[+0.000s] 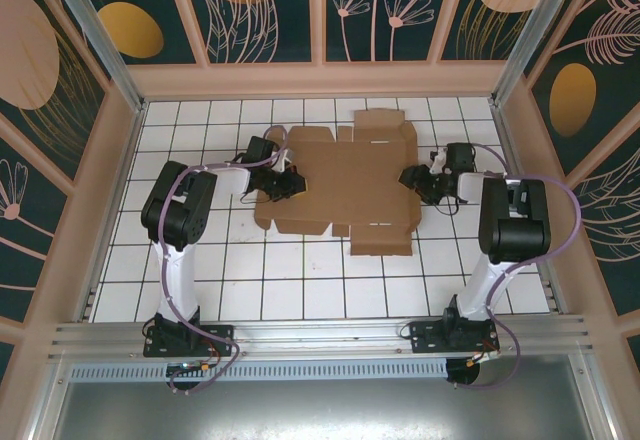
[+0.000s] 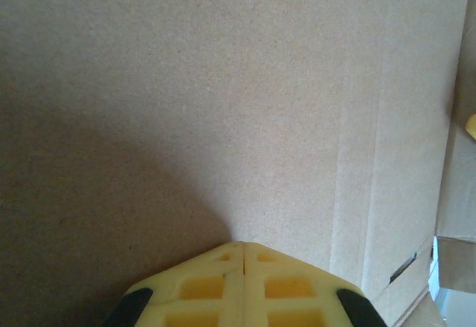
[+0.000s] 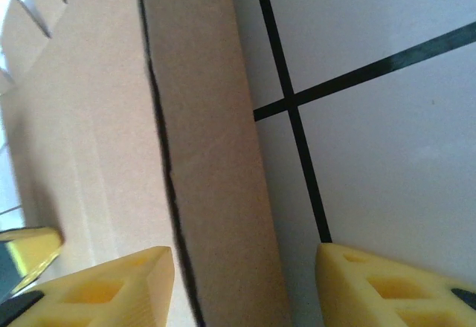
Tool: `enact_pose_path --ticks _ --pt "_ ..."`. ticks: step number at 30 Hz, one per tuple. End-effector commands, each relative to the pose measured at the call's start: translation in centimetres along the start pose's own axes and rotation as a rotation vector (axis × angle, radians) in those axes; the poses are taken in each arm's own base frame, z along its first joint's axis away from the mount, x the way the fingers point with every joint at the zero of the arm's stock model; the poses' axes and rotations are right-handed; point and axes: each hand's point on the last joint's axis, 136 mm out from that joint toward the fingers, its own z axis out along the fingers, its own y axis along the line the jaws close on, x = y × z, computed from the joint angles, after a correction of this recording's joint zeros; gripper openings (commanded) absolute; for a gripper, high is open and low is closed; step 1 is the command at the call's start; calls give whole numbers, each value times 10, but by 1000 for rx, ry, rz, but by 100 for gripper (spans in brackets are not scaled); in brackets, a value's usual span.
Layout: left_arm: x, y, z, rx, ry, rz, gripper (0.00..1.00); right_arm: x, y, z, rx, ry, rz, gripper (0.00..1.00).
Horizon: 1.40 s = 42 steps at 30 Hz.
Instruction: Fold the paper box
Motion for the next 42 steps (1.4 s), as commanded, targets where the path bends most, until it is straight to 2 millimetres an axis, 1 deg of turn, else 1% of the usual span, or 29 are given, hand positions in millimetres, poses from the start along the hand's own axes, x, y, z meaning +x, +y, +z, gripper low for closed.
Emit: enact_pose_path --ticks 1,3,6,8,10,12,13,14,16,18,20,21,23,25,26,27,29,30,31,33,35,37,38,39,40,42 --pt "16 49 13 -124 45 -47 0 41 10 17 -194 152 95 51" --pt "17 50 14 -125 48 -48 0 40 25 12 -283 142 88 48" --pt "17 48 13 -122 46 -45 0 32 38 3 -313 113 65 32" --pt "15 43 11 -106 38 -46 0 23 45 -5 -295 75 30 26" --pt "14 37 9 -90 31 -42 0 5 45 -15 -180 12 -18 16" --pt "15 28 8 -73 28 -36 0 -10 46 -26 -74 -42 -60 10" --pt "17 23 8 -62 30 -31 0 -20 45 -34 17 -73 -89 10" --pt "20 17 10 -54 34 -23 0 -25 45 -38 76 -90 -107 10" --pt "30 5 16 -34 57 -4 0 -42 46 -52 233 -138 -164 11" --pt "40 -7 23 -17 80 14 0 -52 47 -62 374 -163 -217 11" --pt "49 -22 28 14 96 26 0 -58 57 -65 482 -166 -300 10" --pt "56 -36 31 59 109 31 0 -61 66 -66 548 -165 -361 10" --pt "64 -70 27 165 116 57 0 -66 78 -67 669 -165 -465 10" --pt "64 -105 13 259 88 96 0 -69 94 -67 778 -174 -570 10" --pt "63 -117 6 292 75 107 0 -71 102 -68 827 -185 -619 10" --pt "60 -129 -4 320 57 121 0 -72 111 -68 883 -194 -675 10" --pt "53 -141 -20 317 7 161 0 -75 129 -68 968 -208 -775 10" --pt "47 -142 -28 282 -31 194 0 -75 137 -66 982 -206 -815 10" --pt "37 -137 -36 224 -83 217 0 -74 144 -62 993 -202 -858 10" --pt "17 -124 -55 147 -176 205 0 -71 156 -57 986 -189 -928 11" --pt "-2 -111 -78 131 -258 159 0 -67 168 -52 935 -176 -959 11" --pt "-20 -102 -106 109 -349 128 0 -62 178 -50 867 -166 -974 11" --pt "-26 -97 -115 91 -378 121 0 -60 183 -51 838 -169 -968 12" --pt "-31 -93 -123 66 -401 120 2 -57 189 -53 772 -162 -953 12" --pt "-35 -89 -127 36 -409 116 2 -52 193 -53 694 -139 -934 13" --pt "-40 -74 -126 -35 -403 90 2 -39 200 -50 505 -55 -889 14"
